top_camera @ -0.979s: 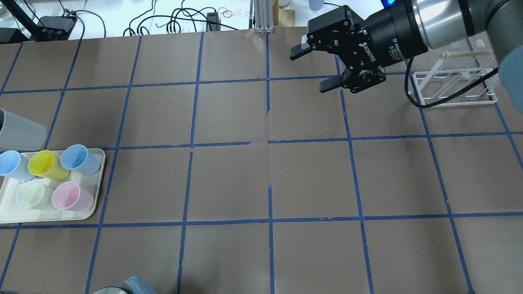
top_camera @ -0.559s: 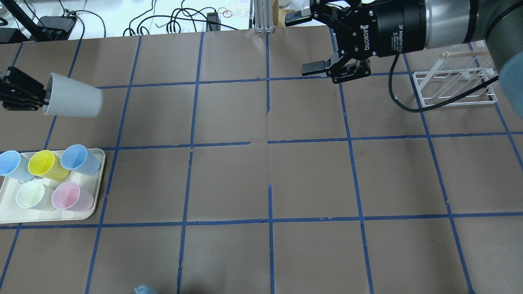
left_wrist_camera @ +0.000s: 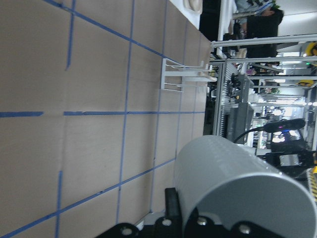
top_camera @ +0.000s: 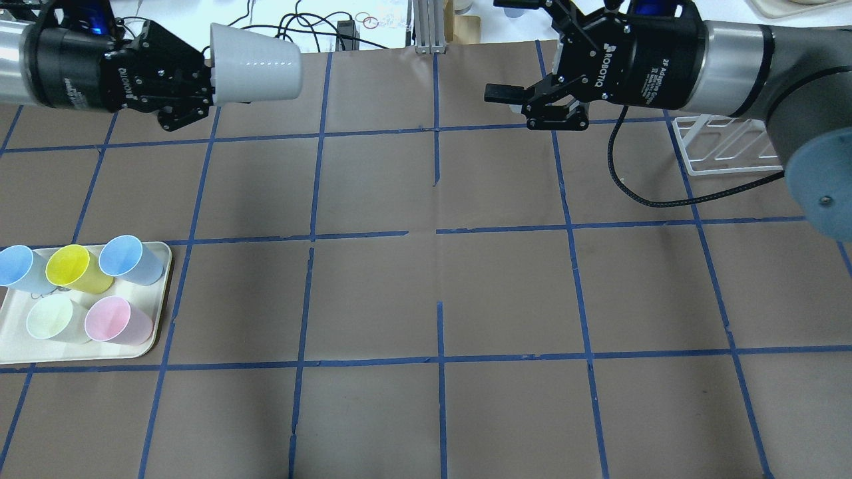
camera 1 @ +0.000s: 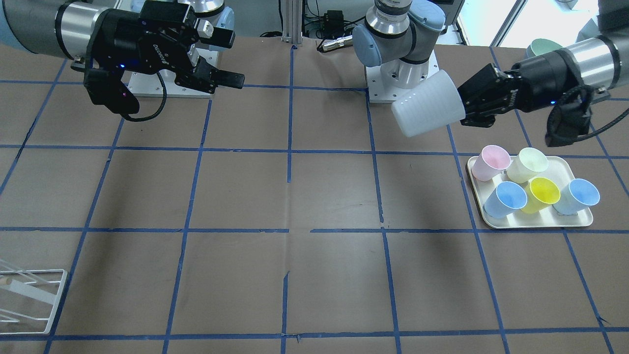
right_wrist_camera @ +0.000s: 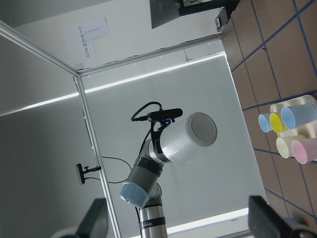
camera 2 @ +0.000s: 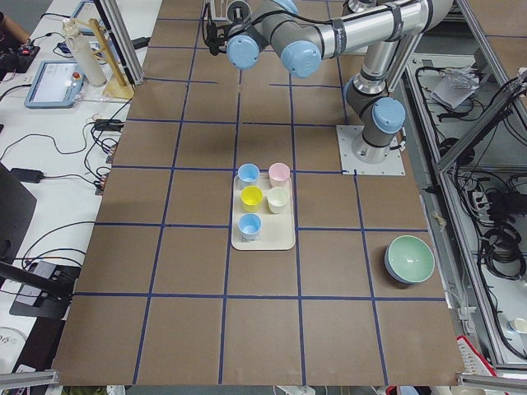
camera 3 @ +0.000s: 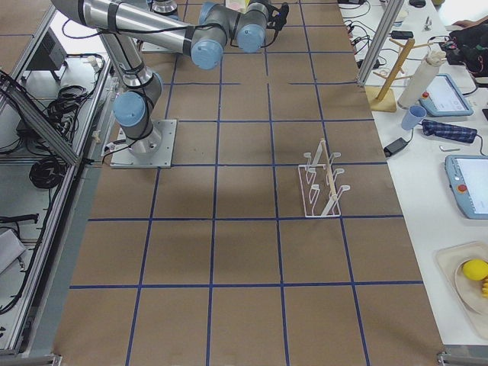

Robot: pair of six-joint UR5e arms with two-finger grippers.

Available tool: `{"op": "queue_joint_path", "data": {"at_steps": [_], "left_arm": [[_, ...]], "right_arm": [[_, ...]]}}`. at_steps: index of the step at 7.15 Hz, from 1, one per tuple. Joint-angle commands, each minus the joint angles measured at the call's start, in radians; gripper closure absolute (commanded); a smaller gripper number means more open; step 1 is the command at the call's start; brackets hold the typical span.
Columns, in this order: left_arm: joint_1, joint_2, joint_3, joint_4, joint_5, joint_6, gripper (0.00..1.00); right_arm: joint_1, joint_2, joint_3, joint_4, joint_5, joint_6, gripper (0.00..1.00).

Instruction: Transfer IKEA cup to right arm and place on rack

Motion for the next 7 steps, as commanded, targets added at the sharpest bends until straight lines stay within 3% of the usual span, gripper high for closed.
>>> {"op": "queue_joint_path", "data": {"at_steps": [1, 5, 7], "left_arm": [[-0.112, -0.002, -0.003, 0.001, -0.124, -0.015, 1.00], [-0.179, -0.004, -0.008, 0.000, -0.157, -0.029, 1.00], [-0.208, -0.001, -0.020, 0.001, -0.175, -0.030, 1.00]], "right_arm": [[0.008, 0.020, 0.014, -0.001, 0.021, -0.026, 0.00], [0.028, 0.045, 0.007, -0.009, 0.030, -0.060, 0.00], [0.051, 0.045, 0.005, -0.003, 0.085, -0.020, 0.00]]}}
